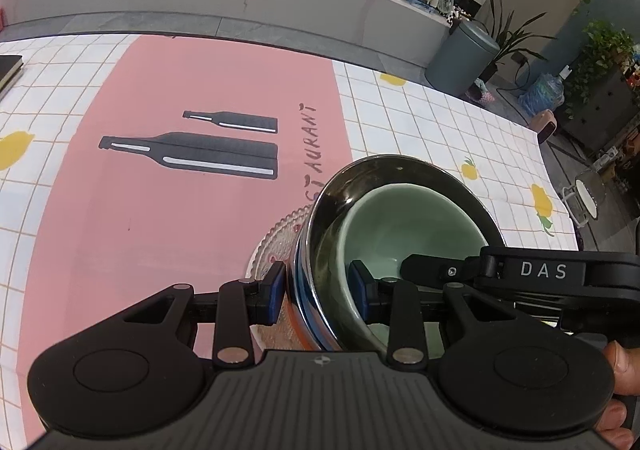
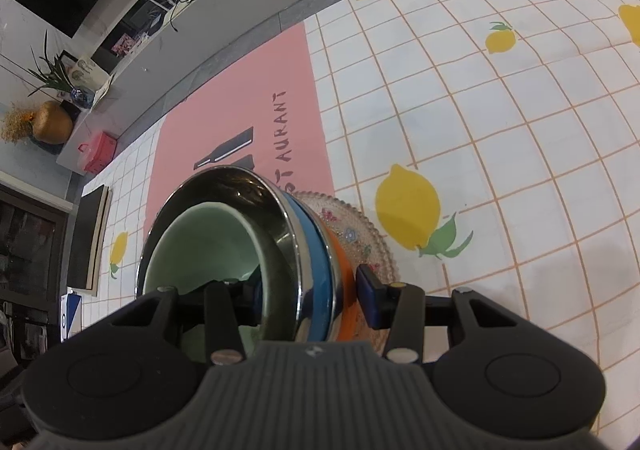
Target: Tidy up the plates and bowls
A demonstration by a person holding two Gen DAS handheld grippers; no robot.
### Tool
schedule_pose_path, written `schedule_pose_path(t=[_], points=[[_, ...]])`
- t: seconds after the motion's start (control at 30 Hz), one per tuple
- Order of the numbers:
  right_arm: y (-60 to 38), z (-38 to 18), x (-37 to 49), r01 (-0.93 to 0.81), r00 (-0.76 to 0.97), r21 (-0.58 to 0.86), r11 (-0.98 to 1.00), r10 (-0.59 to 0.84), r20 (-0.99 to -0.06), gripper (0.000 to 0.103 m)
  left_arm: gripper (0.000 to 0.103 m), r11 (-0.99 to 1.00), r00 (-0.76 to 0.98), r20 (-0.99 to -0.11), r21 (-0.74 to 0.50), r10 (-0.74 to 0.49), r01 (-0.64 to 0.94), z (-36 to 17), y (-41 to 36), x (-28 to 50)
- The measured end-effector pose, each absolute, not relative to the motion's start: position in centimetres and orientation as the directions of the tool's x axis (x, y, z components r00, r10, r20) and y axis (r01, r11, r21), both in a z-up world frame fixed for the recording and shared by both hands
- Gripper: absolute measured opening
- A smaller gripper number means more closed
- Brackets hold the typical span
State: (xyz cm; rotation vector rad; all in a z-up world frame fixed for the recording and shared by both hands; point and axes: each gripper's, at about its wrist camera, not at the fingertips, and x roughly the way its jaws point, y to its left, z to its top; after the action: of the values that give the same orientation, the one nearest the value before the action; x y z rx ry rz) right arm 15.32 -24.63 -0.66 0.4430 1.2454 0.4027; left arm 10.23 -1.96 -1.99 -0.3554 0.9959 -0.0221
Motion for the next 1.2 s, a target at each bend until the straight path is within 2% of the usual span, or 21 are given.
schedule_pose_path(t=[0.17, 0.2, 0.27, 0.33, 0.43, 0.6, 0.73, 0.9, 1.2], points=[[-24.4, -0.5, 14.9, -0.089, 0.286, 0.523, 0.848, 0.525, -0.802, 0.049, 0.040, 0.938, 0.552, -0.812, -0.315, -0.187, -0.147, -2.1, -2.0, 10.1], [-24.2, -0.5, 14.8, -0.109, 0.294, 0.509, 0.854, 0.517, -0.804, 0.053, 0.040, 0.936, 0.551, -0.812, -0.320, -0.190, -0.149, -2.2, -1.9, 10.1], [-23.8, -0.2, 14.2, -0.157, 0.324, 0.451, 0.879, 0.477, -0.817, 0.062, 0.047, 0.939, 0.552, -0.815, -0.309, -0.178, -0.153, -2.1, -1.8, 10.0], [-23.8, 0.3, 13.7, -0.196, 0.355, 0.395, 0.898, 0.440, -0.825, 0.064, 0.056, 0.947, 0.569, -0.809, -0.282, -0.149, -0.153, -1.7, -1.8, 9.6], [-24.4, 1.5, 12.8, -0.222, 0.404, 0.352, 0.909, 0.415, -0.815, 0.068, 0.061, 0.955, 0.594, -0.796, -0.255, -0.116, -0.155, -0.6, -1.6, 9.0], [-25.2, 3.9, 11.1, -0.253, 0.484, 0.296, 0.921, 0.386, -0.785, 0.069, 0.063, 0.958, 0.613, -0.783, -0.245, -0.104, -0.150, 1.1, -1.2, 7.7], [-24.9, 5.5, 8.9, -0.277, 0.546, 0.226, 0.934, 0.346, -0.763, 0.070, 0.076, 0.973, 0.630, -0.774, -0.188, -0.063, -0.133, 2.2, -1.8, 5.9], [-24.2, 5.7, 6.2, -0.257, 0.569, 0.183, 0.949, 0.302, -0.765, 0.073, 0.085, 0.988, 0.637, -0.771, -0.106, -0.008, -0.116, 3.5, -2.8, 3.7], [-23.3, 5.8, 3.3, -0.244, 0.599, 0.184, 0.952, 0.297, -0.744, 0.079, 0.085, 0.991, 0.593, -0.802, -0.011, 0.073, -0.136, 2.9, -3.6, 2.1]])
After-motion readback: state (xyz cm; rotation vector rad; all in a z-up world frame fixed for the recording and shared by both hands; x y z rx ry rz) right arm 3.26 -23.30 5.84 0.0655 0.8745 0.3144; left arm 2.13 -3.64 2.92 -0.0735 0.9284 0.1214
